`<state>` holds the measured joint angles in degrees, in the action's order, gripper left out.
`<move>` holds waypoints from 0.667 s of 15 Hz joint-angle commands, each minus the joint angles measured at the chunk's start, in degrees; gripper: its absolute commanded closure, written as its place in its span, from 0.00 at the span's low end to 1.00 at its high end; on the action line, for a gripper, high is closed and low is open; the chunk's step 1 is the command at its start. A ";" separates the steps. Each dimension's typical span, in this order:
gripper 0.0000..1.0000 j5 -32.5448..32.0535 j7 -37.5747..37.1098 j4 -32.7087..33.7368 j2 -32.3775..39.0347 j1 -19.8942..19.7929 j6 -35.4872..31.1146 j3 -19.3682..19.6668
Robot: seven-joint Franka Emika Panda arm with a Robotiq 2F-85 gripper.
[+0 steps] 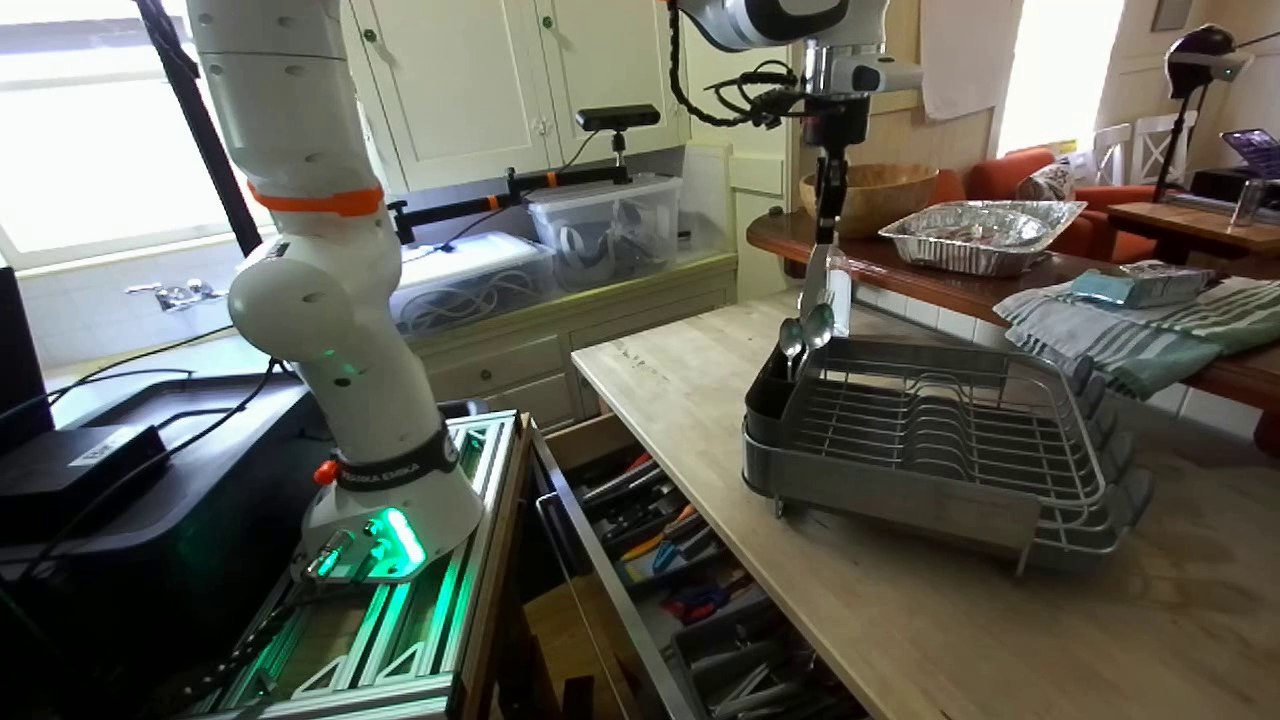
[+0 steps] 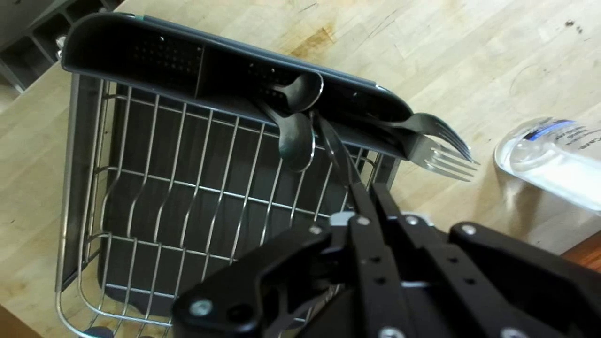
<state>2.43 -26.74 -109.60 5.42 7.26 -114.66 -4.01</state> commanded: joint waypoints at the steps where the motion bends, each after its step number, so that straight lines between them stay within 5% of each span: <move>1: 0.99 0.04 -0.15 -2.60 -3.56 -0.22 0.58 -0.30; 10: 0.99 -0.75 -0.59 -5.41 -9.27 -1.29 0.04 -0.49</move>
<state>2.05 -26.73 -112.80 -0.64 6.48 -114.65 -3.98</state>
